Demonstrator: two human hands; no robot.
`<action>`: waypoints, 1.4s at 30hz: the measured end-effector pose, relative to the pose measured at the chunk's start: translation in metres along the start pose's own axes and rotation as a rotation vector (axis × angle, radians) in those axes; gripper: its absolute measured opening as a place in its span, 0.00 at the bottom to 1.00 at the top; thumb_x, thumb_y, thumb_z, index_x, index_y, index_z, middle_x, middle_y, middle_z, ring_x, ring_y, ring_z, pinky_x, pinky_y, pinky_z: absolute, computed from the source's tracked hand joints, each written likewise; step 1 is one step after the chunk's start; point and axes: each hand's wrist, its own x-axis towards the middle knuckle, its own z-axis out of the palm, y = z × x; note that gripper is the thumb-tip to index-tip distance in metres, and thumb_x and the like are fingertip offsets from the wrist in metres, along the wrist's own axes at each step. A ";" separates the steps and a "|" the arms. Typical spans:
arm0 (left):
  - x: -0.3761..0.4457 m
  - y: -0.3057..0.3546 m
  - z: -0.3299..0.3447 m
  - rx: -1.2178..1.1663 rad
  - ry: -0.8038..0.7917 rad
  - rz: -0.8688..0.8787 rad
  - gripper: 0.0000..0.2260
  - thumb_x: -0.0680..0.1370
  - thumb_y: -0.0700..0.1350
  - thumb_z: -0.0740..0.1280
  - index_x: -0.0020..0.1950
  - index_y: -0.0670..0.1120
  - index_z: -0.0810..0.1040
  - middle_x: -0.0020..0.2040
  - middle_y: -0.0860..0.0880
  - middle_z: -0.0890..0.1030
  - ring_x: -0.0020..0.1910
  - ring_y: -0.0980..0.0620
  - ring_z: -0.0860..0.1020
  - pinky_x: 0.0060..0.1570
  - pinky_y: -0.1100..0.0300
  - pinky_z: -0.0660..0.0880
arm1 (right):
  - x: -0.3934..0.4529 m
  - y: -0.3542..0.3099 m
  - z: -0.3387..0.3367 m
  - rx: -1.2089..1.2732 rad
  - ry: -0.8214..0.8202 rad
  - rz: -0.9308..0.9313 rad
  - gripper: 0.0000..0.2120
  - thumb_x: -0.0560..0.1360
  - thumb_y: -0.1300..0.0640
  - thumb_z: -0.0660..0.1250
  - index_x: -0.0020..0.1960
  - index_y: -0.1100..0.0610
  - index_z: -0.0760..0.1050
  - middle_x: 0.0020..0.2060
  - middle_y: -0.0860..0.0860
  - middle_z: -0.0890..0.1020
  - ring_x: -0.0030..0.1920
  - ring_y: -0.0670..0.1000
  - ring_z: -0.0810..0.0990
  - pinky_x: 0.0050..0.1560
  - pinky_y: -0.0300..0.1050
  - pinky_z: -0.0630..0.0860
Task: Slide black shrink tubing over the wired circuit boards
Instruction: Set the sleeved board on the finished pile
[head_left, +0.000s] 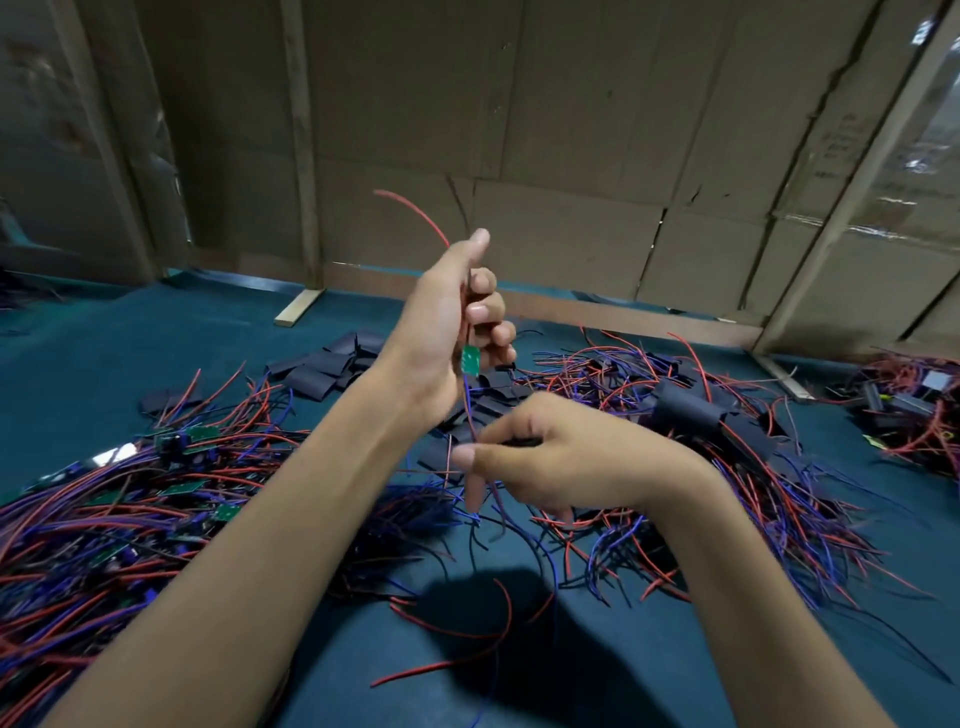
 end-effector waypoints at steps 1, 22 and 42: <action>0.001 0.001 -0.002 0.001 0.010 -0.005 0.19 0.83 0.58 0.58 0.35 0.52 0.64 0.27 0.53 0.59 0.24 0.53 0.63 0.30 0.59 0.67 | -0.002 0.002 -0.001 0.013 -0.070 0.037 0.19 0.84 0.47 0.63 0.41 0.54 0.84 0.21 0.49 0.65 0.23 0.51 0.66 0.27 0.41 0.72; -0.003 0.016 -0.016 0.586 -0.075 0.510 0.11 0.85 0.43 0.62 0.60 0.46 0.83 0.38 0.49 0.70 0.33 0.53 0.62 0.33 0.58 0.59 | -0.004 0.032 -0.015 0.015 -0.035 0.220 0.20 0.71 0.39 0.76 0.42 0.57 0.83 0.26 0.48 0.74 0.26 0.48 0.71 0.28 0.40 0.72; -0.017 0.014 -0.001 0.902 -0.345 0.549 0.04 0.77 0.38 0.74 0.51 0.40 0.85 0.44 0.43 0.86 0.44 0.45 0.85 0.51 0.49 0.81 | -0.015 0.020 -0.035 -0.082 0.911 -0.098 0.24 0.56 0.35 0.80 0.32 0.54 0.76 0.24 0.44 0.74 0.27 0.44 0.69 0.30 0.40 0.65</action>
